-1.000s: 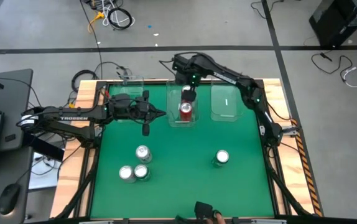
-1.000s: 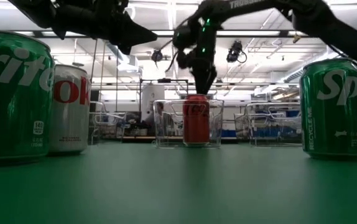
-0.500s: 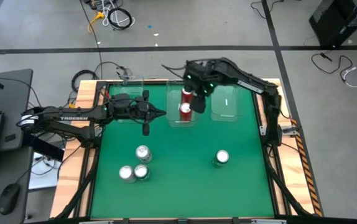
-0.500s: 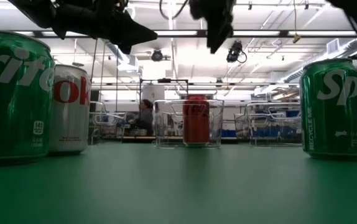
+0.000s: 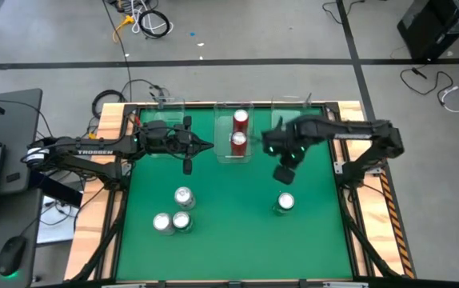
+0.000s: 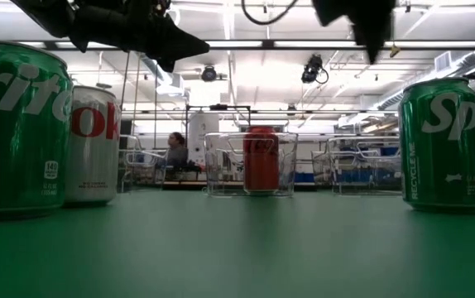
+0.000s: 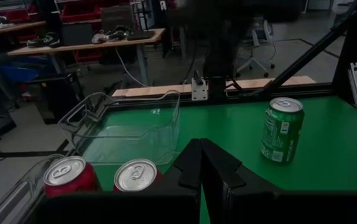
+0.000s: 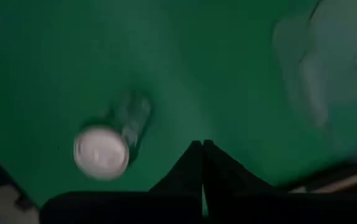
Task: Sort soda cans
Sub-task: Put the right green soda can into the right transparent bin
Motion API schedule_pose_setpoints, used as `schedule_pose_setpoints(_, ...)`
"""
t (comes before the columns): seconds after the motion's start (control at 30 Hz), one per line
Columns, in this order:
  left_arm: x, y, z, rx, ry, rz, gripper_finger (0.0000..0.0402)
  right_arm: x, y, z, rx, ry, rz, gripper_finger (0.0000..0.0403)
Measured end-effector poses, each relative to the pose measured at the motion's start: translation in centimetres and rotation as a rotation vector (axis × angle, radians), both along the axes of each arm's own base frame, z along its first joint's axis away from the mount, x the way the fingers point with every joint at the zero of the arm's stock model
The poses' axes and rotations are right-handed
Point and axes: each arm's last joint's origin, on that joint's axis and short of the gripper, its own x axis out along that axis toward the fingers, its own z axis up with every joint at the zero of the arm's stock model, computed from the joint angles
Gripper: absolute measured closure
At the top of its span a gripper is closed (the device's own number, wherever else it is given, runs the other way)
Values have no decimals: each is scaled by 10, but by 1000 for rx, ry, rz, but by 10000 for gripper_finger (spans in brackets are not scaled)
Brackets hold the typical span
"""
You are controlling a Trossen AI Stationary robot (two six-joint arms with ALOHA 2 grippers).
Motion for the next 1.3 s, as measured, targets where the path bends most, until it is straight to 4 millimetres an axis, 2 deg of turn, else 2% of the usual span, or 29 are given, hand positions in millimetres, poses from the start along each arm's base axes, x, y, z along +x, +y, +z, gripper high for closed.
schedule_pose_setpoints(0.1,0,0,0,0,0,0,392,-10,18,-14,11,61,-26,358)
schedule_pose_setpoints(0.3,0,0,0,-1,-1,0,392,-14,46,-36,59,122,-46,255)
schedule_pose_setpoints(0.5,0,0,0,-24,-2,3,392,-11,60,-39,117,74,-49,147)
schedule_pose_setpoints(0.67,0,0,-1,-29,8,2,392,-2,67,-43,111,15,-48,85)
schedule_pose_setpoints(0.9,0,0,-3,-35,31,2,392,18,74,-71,75,91,-21,43)
schedule_pose_setpoints(1.17,0,0,-3,-37,31,3,392,36,88,-95,126,113,79,34)
schedule_pose_setpoints(1.3,0,0,-3,-36,30,3,392,35,87,-101,56,121,94,35)
